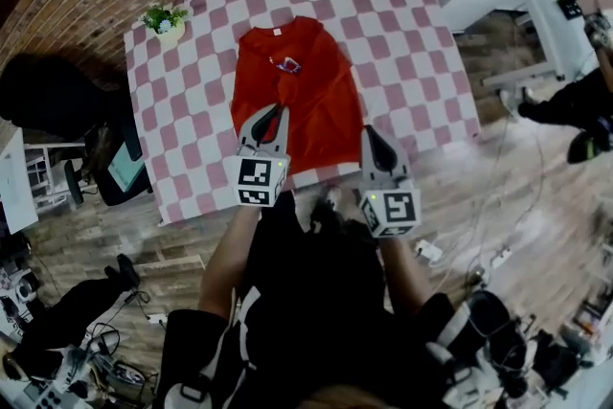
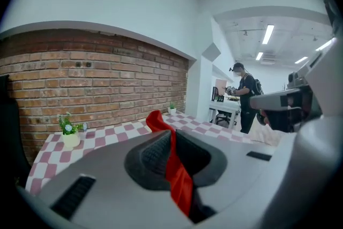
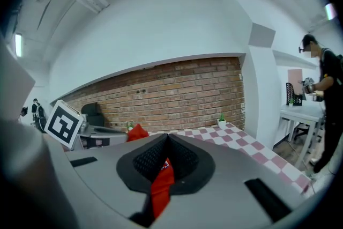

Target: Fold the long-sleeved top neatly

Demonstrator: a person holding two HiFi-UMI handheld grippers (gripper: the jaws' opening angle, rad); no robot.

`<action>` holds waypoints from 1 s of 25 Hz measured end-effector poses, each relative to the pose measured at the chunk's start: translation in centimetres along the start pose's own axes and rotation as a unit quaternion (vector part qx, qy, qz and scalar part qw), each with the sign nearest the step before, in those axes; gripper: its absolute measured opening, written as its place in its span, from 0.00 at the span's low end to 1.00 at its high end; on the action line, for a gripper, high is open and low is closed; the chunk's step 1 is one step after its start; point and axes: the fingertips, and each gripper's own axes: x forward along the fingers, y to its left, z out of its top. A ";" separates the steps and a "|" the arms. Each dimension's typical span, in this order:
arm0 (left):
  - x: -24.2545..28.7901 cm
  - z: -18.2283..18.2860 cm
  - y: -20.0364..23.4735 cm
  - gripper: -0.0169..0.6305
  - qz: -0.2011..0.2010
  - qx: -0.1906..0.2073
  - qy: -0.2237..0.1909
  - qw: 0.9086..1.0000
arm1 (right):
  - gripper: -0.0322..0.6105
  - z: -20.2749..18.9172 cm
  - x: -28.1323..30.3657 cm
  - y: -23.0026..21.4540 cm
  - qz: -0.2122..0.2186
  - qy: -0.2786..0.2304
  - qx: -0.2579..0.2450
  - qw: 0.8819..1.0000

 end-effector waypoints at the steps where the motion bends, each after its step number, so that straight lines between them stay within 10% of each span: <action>1: 0.2 -0.2 -1.0 0.07 -0.005 0.005 0.002 1.000 | 0.06 -0.2 -0.5 -0.4 -0.003 0.000 0.002 1.000; 25: 6.6 -15.8 -14.7 0.11 -0.082 0.002 0.130 0.988 | 0.06 -3.5 -6.4 -4.4 -0.016 0.022 0.019 0.999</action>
